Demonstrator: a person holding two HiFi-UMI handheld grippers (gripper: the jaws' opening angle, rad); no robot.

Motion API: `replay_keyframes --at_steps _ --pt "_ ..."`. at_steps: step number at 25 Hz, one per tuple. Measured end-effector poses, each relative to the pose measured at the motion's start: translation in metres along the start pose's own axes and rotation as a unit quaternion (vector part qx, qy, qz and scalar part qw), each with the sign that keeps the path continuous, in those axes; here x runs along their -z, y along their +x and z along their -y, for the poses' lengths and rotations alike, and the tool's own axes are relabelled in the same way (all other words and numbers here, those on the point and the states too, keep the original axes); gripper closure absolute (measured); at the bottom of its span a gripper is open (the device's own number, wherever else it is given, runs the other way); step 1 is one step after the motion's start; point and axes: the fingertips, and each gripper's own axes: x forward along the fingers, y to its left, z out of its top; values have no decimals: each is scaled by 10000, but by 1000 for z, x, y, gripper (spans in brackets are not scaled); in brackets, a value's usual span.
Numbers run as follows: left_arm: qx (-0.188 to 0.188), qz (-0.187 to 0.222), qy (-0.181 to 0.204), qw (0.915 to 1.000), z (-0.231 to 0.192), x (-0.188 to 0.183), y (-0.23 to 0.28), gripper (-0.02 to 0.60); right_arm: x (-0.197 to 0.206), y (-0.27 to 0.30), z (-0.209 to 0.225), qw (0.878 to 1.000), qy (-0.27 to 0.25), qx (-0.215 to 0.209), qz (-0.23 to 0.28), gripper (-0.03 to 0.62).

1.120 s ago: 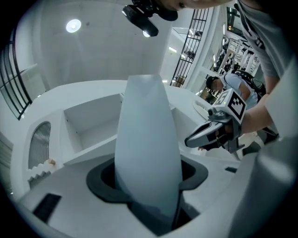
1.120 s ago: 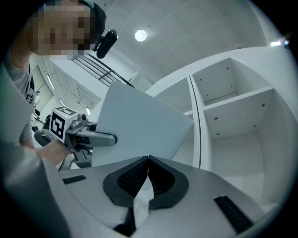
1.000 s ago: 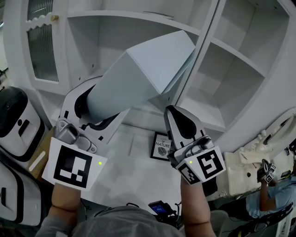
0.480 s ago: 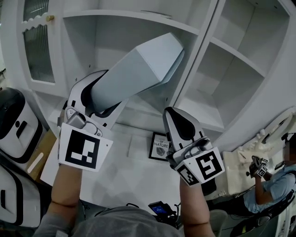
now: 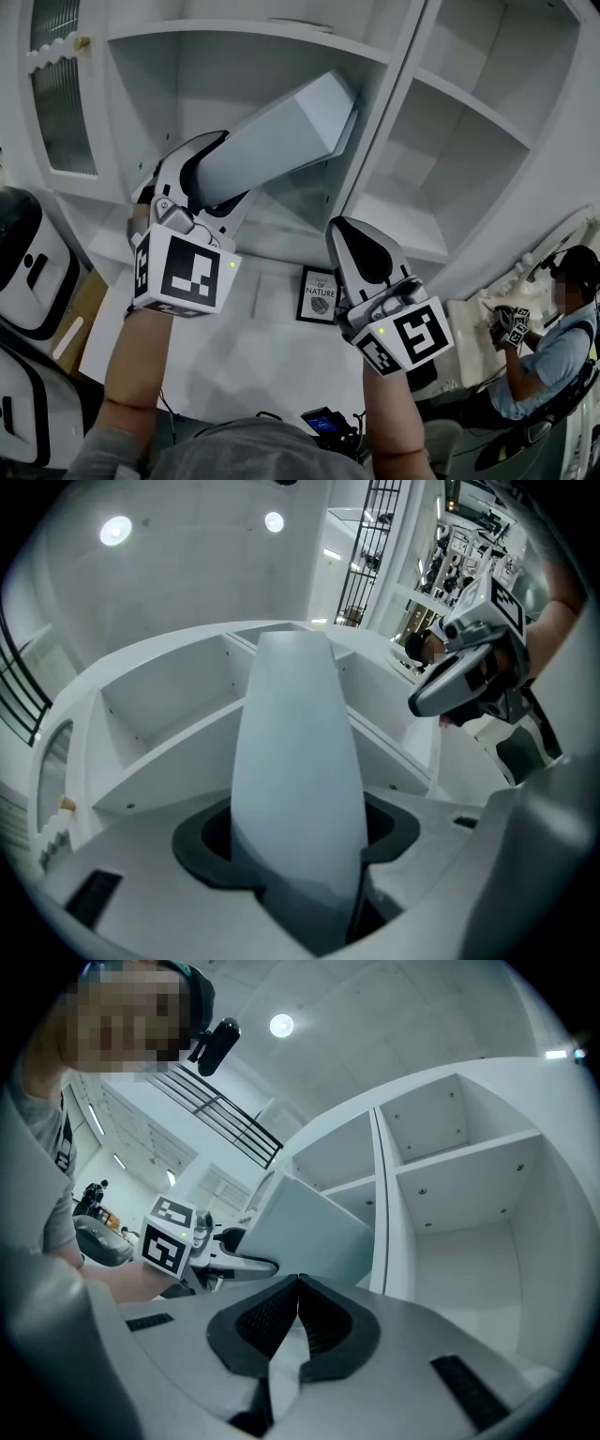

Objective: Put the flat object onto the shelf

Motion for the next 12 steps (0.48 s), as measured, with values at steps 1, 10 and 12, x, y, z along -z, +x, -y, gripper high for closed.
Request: replay_keyframes --at_steps 1,10,12 --pt "7 -34 40 10000 1 2 3 305 1 0 0 10000 1 8 -8 566" --pt "0 -378 702 9968 12 25 35 298 7 1 6 10000 25 44 -72 566" --pt "-4 -434 839 9955 14 29 41 295 8 1 7 10000 28 49 -77 566"
